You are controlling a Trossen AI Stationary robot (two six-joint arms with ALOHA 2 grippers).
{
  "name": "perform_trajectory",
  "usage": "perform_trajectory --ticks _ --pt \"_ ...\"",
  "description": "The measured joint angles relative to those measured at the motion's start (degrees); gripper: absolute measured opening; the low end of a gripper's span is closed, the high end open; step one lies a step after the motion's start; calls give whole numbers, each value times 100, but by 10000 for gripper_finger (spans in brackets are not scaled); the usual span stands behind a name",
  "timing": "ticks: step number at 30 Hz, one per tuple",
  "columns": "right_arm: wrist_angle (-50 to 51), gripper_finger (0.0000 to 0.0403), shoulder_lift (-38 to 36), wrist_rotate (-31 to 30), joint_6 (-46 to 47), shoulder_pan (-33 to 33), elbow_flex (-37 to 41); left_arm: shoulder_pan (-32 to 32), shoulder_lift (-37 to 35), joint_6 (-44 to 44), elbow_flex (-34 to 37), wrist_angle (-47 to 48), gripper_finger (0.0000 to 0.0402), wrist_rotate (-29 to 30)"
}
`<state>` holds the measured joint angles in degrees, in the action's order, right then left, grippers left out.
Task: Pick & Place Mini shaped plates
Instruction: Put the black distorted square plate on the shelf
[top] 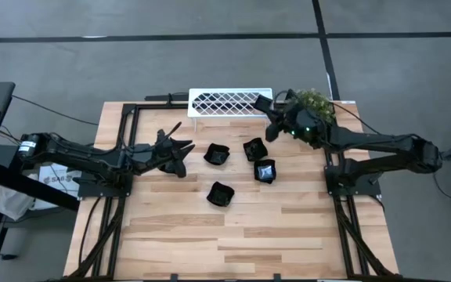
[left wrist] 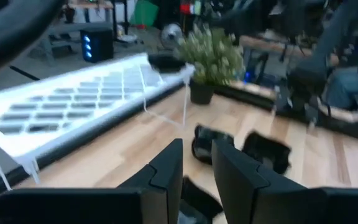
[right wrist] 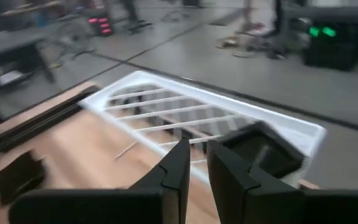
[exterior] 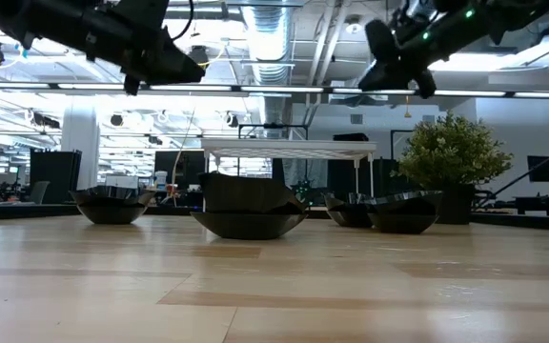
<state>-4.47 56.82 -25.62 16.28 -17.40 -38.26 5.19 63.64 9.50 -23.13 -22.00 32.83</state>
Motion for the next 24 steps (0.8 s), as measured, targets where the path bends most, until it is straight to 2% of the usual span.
perform_trajectory --ticks 9,14,20,24 --pt "76 51 -136 -3 -574 1434 44 -4 2 0 268 7 88 -355" --pt "-70 51 -128 -10 -593 2133 377 -4 2 1 268 -28 88 -996" --pt "301 51 -128 20 -774 3055 636 -1 24 -4 268 -85 88 -1936" --pt "380 51 -123 24 -529 3592 778 -2 66 -18 266 -115 88 -2240"
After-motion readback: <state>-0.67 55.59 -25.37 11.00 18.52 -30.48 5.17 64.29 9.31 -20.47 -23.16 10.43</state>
